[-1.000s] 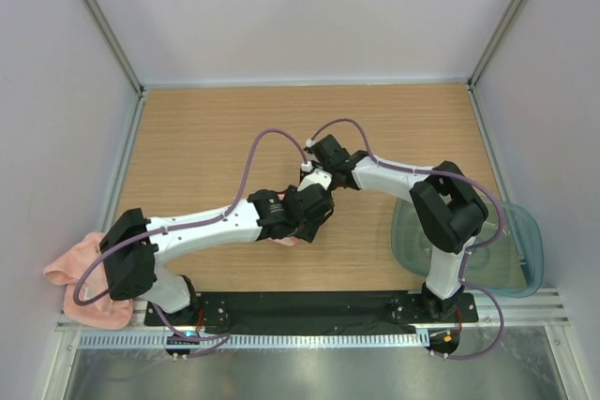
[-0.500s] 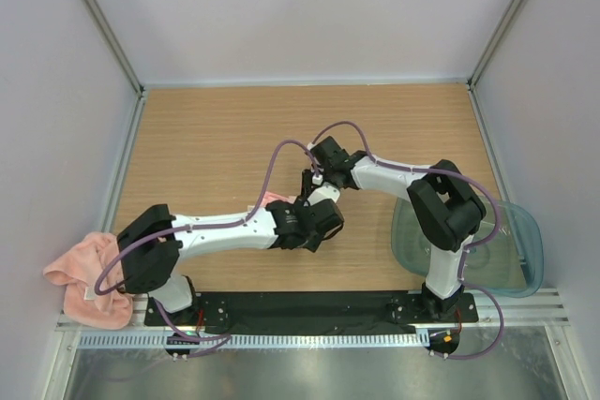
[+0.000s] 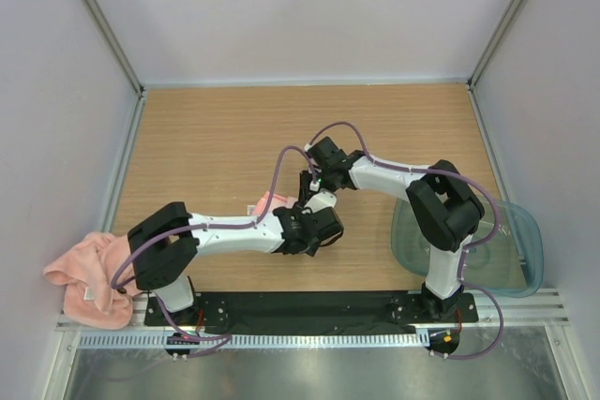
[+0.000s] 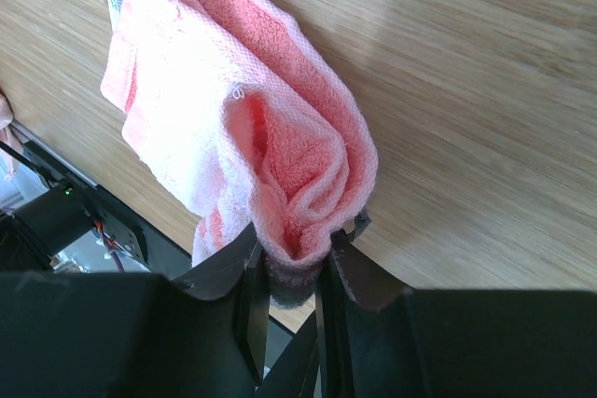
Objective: Roll the towels
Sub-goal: Roll the towel
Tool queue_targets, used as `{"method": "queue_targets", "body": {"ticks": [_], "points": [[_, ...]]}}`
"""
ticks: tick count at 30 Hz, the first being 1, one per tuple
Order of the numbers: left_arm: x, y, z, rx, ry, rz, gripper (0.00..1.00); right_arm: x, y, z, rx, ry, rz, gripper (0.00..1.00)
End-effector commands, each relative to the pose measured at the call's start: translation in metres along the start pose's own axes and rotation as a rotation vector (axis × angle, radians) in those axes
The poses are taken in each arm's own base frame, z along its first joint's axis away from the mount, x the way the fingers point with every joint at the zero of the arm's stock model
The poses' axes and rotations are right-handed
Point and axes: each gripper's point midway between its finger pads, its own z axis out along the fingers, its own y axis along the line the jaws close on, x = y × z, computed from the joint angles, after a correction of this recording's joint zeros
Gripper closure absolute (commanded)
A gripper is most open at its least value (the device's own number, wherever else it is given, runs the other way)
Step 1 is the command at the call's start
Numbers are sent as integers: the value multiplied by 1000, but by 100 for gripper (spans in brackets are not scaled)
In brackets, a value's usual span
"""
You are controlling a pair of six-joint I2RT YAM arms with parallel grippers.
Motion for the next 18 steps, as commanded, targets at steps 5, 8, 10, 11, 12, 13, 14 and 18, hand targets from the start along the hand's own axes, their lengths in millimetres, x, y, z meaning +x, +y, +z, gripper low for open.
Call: {"method": "queue_targets", "body": {"ticks": [5, 8, 10, 11, 12, 13, 14, 18], "points": [[-19, 20, -16, -74, -90, -45, 43, -5, 9, -1, -15, 2, -31, 73], [-25, 22, -21, -93, -92, -49, 43, -6, 9, -1, -16, 1, -30, 73], [-26, 21, -23, -92, -91, -43, 43, -7, 11, -2, -18, -1, -33, 73], [-26, 21, -24, -93, -94, -45, 43, -7, 10, -2, -17, -1, -31, 73], [-26, 21, -24, -94, -93, -45, 43, -7, 10, -2, -16, 1, -33, 73], [-24, 22, -23, -95, -89, -44, 43, -7, 10, -2, -16, 0, -32, 73], [-22, 21, -22, -94, -82, -42, 43, -7, 11, -2, -17, -1, -33, 73], [-11, 12, -14, -73, -51, -25, 44, -7, 12, -3, -18, 1, -33, 73]]}}
